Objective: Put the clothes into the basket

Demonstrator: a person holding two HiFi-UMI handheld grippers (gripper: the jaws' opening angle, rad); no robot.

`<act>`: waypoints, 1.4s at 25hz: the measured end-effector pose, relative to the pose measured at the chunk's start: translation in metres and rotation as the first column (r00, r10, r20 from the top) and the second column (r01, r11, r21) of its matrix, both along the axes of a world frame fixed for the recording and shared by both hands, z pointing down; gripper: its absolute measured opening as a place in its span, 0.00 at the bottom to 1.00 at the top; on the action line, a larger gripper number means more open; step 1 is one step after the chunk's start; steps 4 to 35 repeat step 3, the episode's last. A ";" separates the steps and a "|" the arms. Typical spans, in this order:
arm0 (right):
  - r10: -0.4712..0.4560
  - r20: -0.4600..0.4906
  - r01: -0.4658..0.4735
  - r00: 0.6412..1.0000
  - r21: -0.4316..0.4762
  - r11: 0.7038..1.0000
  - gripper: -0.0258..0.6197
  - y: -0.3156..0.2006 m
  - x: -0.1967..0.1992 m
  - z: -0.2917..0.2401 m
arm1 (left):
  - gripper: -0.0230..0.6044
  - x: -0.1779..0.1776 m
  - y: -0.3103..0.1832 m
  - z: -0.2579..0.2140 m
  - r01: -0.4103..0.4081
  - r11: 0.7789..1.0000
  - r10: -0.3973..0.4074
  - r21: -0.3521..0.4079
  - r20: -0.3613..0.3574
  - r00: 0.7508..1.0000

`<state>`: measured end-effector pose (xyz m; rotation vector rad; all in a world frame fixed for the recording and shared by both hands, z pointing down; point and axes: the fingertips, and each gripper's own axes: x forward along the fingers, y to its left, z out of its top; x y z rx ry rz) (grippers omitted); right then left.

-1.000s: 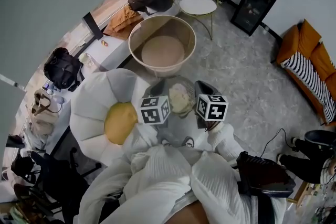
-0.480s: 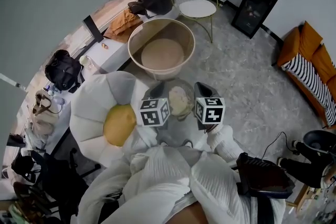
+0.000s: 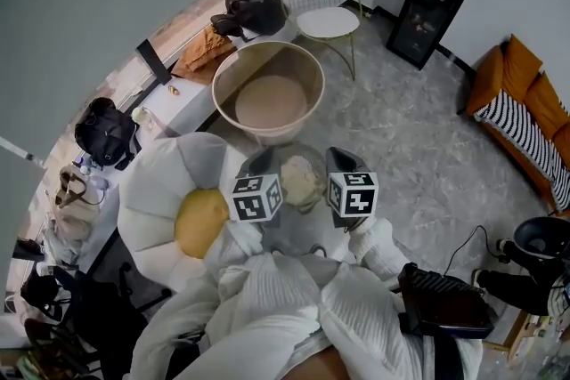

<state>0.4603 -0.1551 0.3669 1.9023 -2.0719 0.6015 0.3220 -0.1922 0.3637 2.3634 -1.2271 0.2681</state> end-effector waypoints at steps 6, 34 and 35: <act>0.011 0.005 -0.011 1.000 0.000 1.000 0.08 -0.001 0.006 -0.005 | 0.05 0.006 -0.002 -0.005 -0.008 1.000 0.008 0.002 -0.001 1.000; 0.011 0.005 -0.011 1.000 0.000 1.000 0.08 -0.001 0.006 -0.005 | 0.05 0.006 -0.002 -0.005 -0.008 1.000 0.008 0.002 -0.001 1.000; 0.011 0.005 -0.011 1.000 0.000 1.000 0.08 -0.001 0.006 -0.005 | 0.05 0.006 -0.002 -0.005 -0.008 1.000 0.008 0.002 -0.001 1.000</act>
